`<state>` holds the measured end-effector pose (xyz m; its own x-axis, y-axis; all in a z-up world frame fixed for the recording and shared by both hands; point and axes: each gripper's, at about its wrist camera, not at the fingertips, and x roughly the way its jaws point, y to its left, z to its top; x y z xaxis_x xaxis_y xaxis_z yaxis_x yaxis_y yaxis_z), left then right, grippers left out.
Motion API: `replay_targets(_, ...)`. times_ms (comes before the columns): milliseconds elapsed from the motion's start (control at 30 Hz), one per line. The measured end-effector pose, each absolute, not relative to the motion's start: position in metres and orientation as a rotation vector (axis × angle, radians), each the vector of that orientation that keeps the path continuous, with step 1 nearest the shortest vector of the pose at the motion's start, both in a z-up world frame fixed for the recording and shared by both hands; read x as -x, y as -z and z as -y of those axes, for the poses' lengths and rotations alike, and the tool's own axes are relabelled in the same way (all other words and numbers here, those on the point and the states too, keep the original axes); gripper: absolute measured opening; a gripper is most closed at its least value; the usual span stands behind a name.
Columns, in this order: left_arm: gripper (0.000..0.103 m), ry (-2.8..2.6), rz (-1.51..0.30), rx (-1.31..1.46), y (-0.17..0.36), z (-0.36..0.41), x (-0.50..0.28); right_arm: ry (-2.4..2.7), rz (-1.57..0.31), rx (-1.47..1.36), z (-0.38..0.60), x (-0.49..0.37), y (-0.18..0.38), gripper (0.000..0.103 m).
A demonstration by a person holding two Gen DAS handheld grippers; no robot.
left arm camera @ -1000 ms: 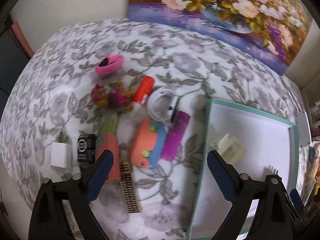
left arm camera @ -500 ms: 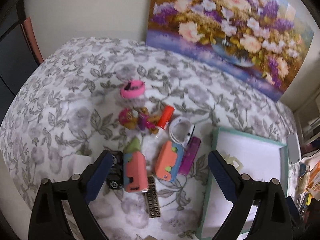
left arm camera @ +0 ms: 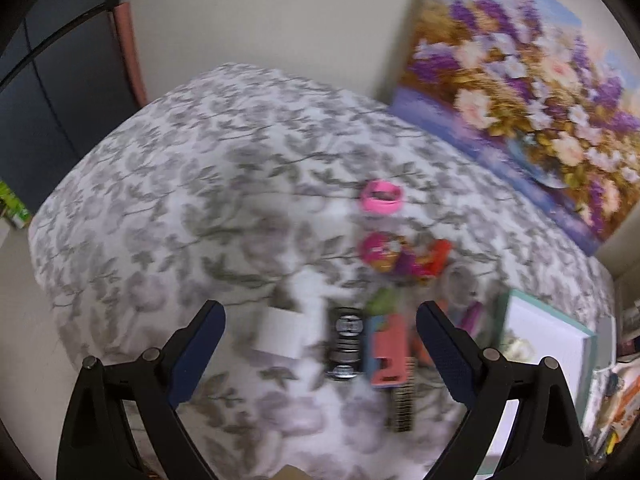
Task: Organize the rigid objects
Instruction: 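Grasp the white charger with the left tool while the right tool grasps the gold strip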
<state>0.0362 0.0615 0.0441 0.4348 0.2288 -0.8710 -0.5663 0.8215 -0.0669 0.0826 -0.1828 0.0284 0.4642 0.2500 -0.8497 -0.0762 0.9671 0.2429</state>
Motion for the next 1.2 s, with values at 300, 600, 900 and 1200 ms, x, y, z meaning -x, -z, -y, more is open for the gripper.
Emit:
replay_targets(300,0.096,-0.542,-1.096,0.452,-0.010,-0.091,-0.033,-0.322,-1.135,-0.137,0.130,-0.077,-0.006,0.103)
replay_targets(600,0.096,-0.515,-1.198,0.505,0.023,-0.100,-0.039,-0.377,-1.203,-0.031,0.095,-0.070,0.022,0.096)
replay_targets(900,0.096,-0.582,-1.235,0.561,0.046,-0.134,-0.032,-0.381,-1.249,0.004,0.089,-0.067,0.038,0.076)
replay_targets(1200,0.096,-0.529,-1.264,0.543,0.057,-0.127,-0.044,-0.371,-1.283,0.053,0.082,-0.069,0.054,0.071)
